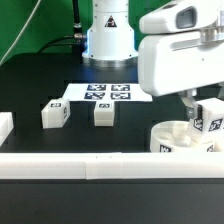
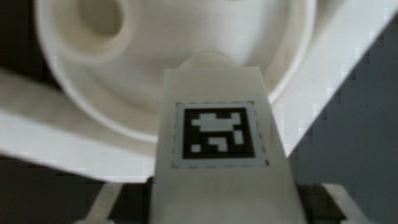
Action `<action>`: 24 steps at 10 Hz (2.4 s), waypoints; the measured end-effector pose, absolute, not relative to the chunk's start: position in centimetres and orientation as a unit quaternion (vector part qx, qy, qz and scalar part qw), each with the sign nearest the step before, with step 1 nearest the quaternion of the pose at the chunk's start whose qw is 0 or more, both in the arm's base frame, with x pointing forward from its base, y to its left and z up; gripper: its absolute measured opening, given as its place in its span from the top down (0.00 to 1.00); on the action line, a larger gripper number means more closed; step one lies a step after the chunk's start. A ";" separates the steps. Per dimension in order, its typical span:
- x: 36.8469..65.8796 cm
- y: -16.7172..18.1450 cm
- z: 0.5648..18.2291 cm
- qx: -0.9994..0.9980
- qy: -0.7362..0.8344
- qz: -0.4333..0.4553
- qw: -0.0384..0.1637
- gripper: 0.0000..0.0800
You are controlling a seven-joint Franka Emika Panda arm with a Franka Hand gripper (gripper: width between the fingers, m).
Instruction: Assemble stool
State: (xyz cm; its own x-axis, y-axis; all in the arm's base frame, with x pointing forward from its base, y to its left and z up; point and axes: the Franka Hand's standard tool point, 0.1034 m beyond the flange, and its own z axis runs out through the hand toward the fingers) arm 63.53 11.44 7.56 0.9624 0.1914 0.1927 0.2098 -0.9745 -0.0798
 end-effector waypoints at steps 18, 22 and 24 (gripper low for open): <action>62.1 11.7 6.9 -0.735 0.664 -0.009 0.137 0.57; 62.0 12.0 9.0 -0.749 0.645 -0.015 0.148 0.19; 62.0 12.0 9.2 -0.761 0.632 -0.019 0.149 0.19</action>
Offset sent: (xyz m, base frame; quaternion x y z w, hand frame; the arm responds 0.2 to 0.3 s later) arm 0.0000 0.0000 0.0000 0.0000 0.0000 0.1938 0.9810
